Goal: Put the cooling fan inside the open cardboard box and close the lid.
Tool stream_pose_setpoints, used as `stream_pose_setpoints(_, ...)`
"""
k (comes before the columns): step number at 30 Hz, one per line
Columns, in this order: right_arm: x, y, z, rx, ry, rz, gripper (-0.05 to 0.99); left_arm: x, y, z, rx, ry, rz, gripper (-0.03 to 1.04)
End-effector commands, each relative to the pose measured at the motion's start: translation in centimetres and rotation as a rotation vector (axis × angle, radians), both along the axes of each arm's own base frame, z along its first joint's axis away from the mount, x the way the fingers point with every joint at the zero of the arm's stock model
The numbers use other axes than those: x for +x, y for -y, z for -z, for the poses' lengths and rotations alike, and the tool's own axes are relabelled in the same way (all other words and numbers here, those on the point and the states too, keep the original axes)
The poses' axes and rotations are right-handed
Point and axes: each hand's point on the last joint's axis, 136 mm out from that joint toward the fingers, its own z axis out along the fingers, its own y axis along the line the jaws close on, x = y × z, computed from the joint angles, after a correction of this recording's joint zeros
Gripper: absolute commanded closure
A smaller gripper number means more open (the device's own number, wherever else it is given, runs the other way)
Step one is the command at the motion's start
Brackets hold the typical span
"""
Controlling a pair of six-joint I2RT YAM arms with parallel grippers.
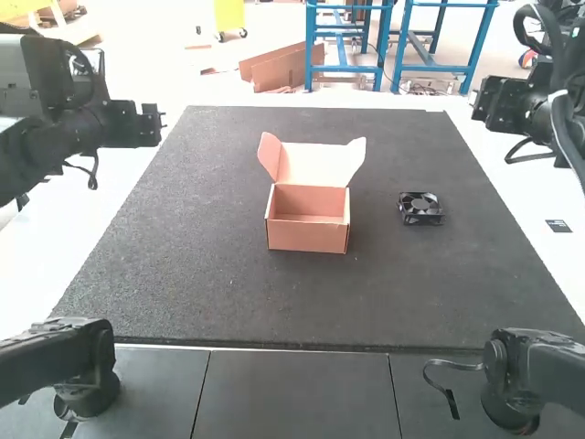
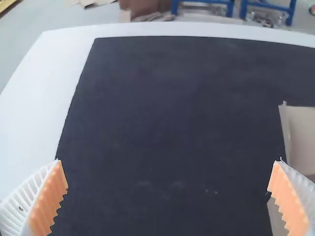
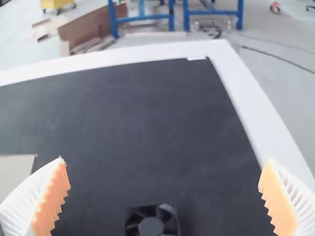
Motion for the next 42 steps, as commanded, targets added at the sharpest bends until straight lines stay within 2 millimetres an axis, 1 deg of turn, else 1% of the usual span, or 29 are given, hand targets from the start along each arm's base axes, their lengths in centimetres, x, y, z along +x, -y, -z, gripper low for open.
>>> stream_pose_setpoints(1, 1.2, 0.4, -0.7, 0.013, -0.024, 0.033, 0.05, 0.1, 1.0, -2.0, -0.015, 0.028, 0.056, 0.05)
stream_pose_setpoints(3, 2.2, 0.4, 1.6, 0.006, -0.143, 0.035, 0.04, 0.2, 1.2, -2.1, -0.013, 0.017, 0.066, 0.05)
stream_pose_setpoints(5, 3.1, 0.7, 3.2, -0.008, -0.245, 0.039, 0.04, 0.2, 1.8, -1.9, -0.015, 0.000, 0.084, 0.05)
stream_pose_setpoints(7, 4.0, 1.3, 3.3, -0.005, -0.296, 0.055, 0.04, 0.1, 2.7, -1.3, -0.016, -0.029, 0.111, 0.05)
stream_pose_setpoints(8, 4.4, 1.7, 3.7, -0.003, -0.331, 0.062, 0.04, 0.0, 3.2, -1.1, -0.016, -0.045, 0.125, 0.05)
stream_pose_setpoints(11, 4.8, 2.3, 5.8, 0.024, -0.459, 0.048, 0.04, -0.6, 4.4, -0.5, -0.014, -0.076, 0.163, 0.05)
stream_pose_setpoints(13, 5.0, 2.8, 7.3, 0.006, -0.530, 0.033, 0.04, -0.7, 5.1, -0.6, -0.011, -0.080, 0.178, 0.05)
stream_pose_setpoints(15, 5.5, 3.6, 8.3, -0.019, -0.570, 0.028, 0.04, -0.8, 5.7, -0.2, -0.018, -0.092, 0.184, 0.05)
stream_pose_setpoints(19, 5.5, 4.5, 11.5, -0.041, -0.712, -0.007, 0.04, -1.0, 6.6, 0.8, -0.044, -0.143, 0.187, 0.05)
stream_pose_setpoints(22, 6.3, 4.5, 13.1, -0.021, -0.770, -0.035, 0.04, -0.9, 6.0, 1.1, -0.029, -0.148, 0.153, 0.05)
stream_pose_setpoints(25, 7.1, 3.9, 14.9, -0.003, -0.818, -0.080, 0.04, -0.6, 5.1, 1.4, -0.012, -0.155, 0.105, 0.05)
stream_pose_setpoints(29, 8.0, 3.8, 17.1, -0.021, -0.873, -0.114, 0.04, -0.3, 3.8, 1.4, 0.021, -0.144, 0.033, 0.05)
stream_pose_setpoints(33, 9.0, 4.0, 18.6, -0.038, -0.910, -0.135, 0.04, -0.2, 3.8, 1.3, 0.039, -0.137, 0.033, 0.05)
stream_pose_setpoints(36, 9.9, 4.3, 19.5, -0.033, -0.942, -0.135, 0.04, -0.1, 3.8, 1.6, 0.055, -0.151, 0.038, 0.05)
stream_pose_setpoints(42, 10.9, 4.4, 21.7, -0.015, -1.022, -0.147, 0.04, 0.2, 3.8, 2.2, 0.073, -0.172, 0.044, 0.05)
